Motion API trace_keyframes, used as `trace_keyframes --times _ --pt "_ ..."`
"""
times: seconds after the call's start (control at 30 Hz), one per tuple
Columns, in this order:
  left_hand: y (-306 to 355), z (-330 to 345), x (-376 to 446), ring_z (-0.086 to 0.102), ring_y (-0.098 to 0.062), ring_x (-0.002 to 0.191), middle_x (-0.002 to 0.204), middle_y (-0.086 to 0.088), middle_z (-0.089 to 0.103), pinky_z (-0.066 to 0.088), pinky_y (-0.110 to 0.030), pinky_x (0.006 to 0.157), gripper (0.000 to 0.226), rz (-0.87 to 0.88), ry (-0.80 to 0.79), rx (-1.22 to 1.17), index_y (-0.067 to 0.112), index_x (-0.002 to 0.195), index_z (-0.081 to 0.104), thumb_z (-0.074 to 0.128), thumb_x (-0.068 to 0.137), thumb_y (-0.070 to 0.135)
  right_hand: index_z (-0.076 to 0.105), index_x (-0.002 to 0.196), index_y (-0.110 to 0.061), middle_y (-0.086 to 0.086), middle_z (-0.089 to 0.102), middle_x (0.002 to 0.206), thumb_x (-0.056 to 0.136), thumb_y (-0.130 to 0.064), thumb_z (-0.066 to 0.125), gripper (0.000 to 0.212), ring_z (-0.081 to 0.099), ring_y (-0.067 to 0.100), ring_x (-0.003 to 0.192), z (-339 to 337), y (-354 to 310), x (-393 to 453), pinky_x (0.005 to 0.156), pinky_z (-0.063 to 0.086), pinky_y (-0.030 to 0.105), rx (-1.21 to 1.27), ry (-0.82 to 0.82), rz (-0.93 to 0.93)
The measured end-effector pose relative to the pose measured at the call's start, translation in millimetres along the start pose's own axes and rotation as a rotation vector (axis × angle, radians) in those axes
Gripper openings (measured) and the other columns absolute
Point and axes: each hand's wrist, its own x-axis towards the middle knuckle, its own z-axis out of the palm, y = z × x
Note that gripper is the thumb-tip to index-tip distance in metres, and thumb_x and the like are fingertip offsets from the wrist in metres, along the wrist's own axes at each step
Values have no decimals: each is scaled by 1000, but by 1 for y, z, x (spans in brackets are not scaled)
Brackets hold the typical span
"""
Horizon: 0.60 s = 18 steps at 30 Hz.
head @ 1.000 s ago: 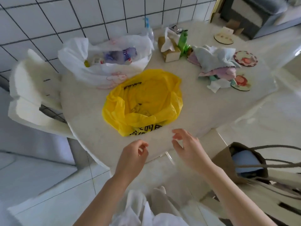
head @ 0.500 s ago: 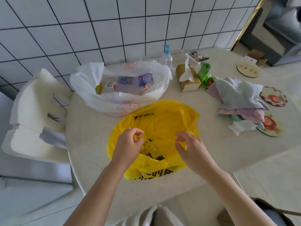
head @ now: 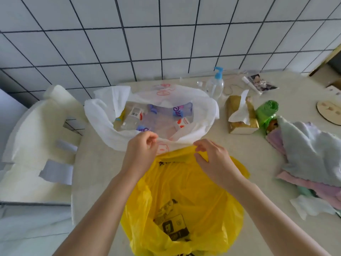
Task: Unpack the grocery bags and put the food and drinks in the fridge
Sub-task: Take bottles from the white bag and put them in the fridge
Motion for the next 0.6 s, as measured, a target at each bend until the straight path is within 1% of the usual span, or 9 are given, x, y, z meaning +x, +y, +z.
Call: trace_keyframes --times 0.07,0.13,0.27,0.33,0.37,0.43,0.47,0.53,0.6 --pt "-1 4 18 57 -10 90 101 -1 68 42 -5 66 17 -6 43 16 11 106 68 56 93 12 55 125 -19 -4 62 116 96 -24 54 29 58 12 102 -4 0 29 85 46 21 41 -27 18" --pt "-5 8 33 57 -12 93 105 -3 68 47 -20 76 18 -25 52 36 12 107 66 57 93 11 55 124 -17 -2 62 114 96 -20 53 28 59 13 100 -5 -2 56 84 46 21 78 -57 43" --pt "-16 15 69 55 -19 110 120 -3 62 48 -31 89 30 -133 4 70 13 121 59 57 92 14 58 119 -12 2 64 110 95 -14 52 25 61 20 95 7 -6 111 77 46 24 121 -99 105" --pt "-21 18 89 53 -22 115 124 -6 60 46 -34 91 34 -172 -39 125 10 124 58 57 90 13 61 112 -10 5 66 107 93 -13 52 21 60 23 91 17 -5 137 77 48 29 98 -112 135" --pt "-23 20 98 53 -25 115 125 -8 60 45 -35 91 35 -184 -55 157 8 124 57 57 89 13 61 109 -8 6 66 106 93 -13 51 20 58 23 88 22 -4 147 75 46 30 71 -122 149" --pt "-29 27 112 53 -30 115 126 -12 59 44 -39 92 37 -219 -83 226 4 125 56 59 89 13 61 107 -4 9 64 106 93 -12 51 19 55 25 88 30 -4 165 72 38 25 5 -144 163" --pt "-34 31 117 53 -32 115 126 -14 58 45 -41 92 41 -244 -100 263 3 128 53 59 89 14 61 108 -3 12 63 109 93 -12 51 19 55 28 93 34 -3 173 72 36 24 -34 -161 156" --pt "-45 41 124 53 -34 115 128 -15 56 47 -42 93 50 -297 -138 352 2 133 46 62 88 16 61 112 -2 14 61 114 93 -13 52 23 57 30 100 45 0 186 76 39 26 -105 -181 151" --pt "-56 50 126 51 -33 115 128 -15 52 46 -40 94 52 -351 -186 447 3 131 43 65 87 20 59 115 -3 15 60 114 92 -15 54 26 59 33 99 55 5 193 78 46 33 -131 -175 207"
